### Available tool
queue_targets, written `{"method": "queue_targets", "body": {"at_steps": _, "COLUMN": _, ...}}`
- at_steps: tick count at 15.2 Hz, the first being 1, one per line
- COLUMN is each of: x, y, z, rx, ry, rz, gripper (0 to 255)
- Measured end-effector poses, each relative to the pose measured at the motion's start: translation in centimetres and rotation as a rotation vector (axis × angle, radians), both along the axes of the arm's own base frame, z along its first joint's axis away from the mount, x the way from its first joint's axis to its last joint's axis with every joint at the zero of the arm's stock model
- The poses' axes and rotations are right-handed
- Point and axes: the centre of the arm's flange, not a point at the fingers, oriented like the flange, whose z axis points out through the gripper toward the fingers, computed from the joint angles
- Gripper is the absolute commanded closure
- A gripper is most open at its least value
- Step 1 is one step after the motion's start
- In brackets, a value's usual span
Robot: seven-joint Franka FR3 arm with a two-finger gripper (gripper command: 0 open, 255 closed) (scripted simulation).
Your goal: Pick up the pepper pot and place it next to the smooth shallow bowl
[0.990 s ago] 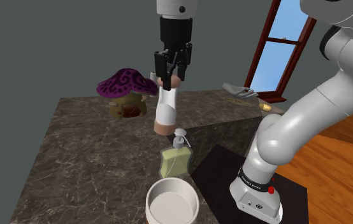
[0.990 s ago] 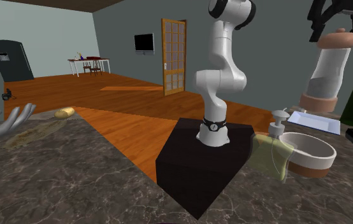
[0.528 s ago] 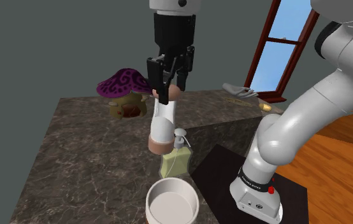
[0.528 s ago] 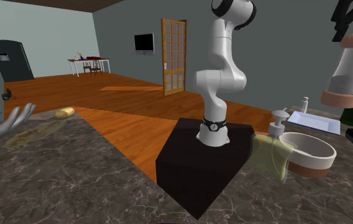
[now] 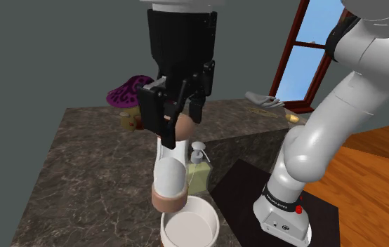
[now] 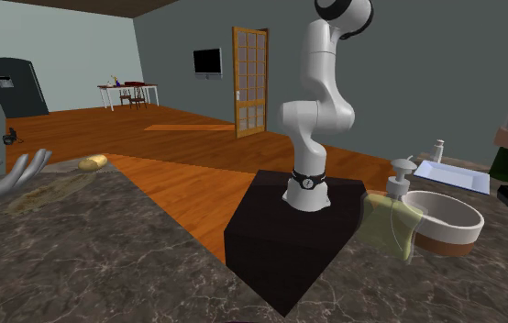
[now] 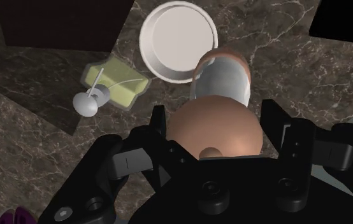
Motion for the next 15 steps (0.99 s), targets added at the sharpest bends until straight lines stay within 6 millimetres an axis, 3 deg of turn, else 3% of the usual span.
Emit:
{"method": "queue_targets", "body": {"at_steps": 4, "x": -2.4, "y": 4.2, "z": 0.0, "rx": 0.001, "ry": 0.001, "rz": 0.001, "gripper": 255}}
{"method": "queue_targets", "body": {"at_steps": 15, "x": -3.0, "y": 4.7, "z": -5.6, "rx": 0.001, "ry": 0.0, "rz": -0.002, "gripper": 255}}
